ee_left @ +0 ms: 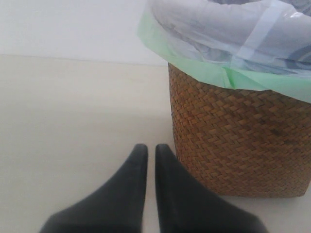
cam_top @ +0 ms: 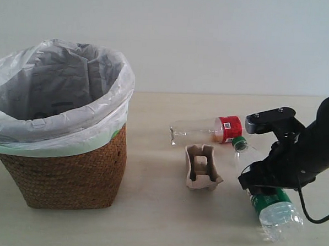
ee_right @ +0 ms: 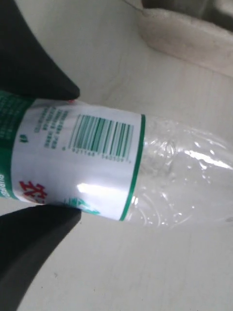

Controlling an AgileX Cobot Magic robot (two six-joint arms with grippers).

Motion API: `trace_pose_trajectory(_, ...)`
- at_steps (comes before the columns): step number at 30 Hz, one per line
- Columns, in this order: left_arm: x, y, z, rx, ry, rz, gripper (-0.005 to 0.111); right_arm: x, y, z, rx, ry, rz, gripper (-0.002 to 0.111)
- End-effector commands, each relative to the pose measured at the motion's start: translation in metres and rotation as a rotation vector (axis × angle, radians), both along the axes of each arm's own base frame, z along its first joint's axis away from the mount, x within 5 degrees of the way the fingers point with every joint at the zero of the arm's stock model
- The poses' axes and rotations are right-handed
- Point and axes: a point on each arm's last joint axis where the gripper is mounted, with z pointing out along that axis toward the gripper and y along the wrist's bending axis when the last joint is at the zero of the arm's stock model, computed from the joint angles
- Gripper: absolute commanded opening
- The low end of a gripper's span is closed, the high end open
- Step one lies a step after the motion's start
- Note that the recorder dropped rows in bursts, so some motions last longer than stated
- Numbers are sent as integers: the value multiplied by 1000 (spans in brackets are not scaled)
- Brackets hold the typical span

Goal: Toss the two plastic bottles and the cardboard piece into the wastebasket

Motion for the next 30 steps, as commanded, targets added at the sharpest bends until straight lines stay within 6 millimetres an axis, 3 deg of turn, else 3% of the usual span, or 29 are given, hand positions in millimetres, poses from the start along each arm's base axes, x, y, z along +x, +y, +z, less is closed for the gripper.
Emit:
trace_pose_trajectory(1, 0, 0, -1, -6, -2, 6, 6, -1, 0, 24, 14, -29, -3, 0)
trace_pose_trajectory(7, 0, 0, -1, -6, -2, 6, 6, -9, -8, 70, -8, -116, -34, 0)
trace_pose_trajectory(16, 0, 0, -1, -6, -2, 6, 6, -17, -38, 181, -164, -339, -247, 0)
trace_pose_trajectory(21, 0, 0, -1, -6, -2, 6, 6, -19, -55, 224, -311, -382, -356, 0)
trace_pose_trajectory(25, 0, 0, -1, -6, -2, 6, 6, -20, -58, 233, -335, -397, -382, 0)
trace_pose_trajectory(30, 0, 0, -1, -6, -2, 6, 6, -13, -48, 218, -234, -326, -396, 0)
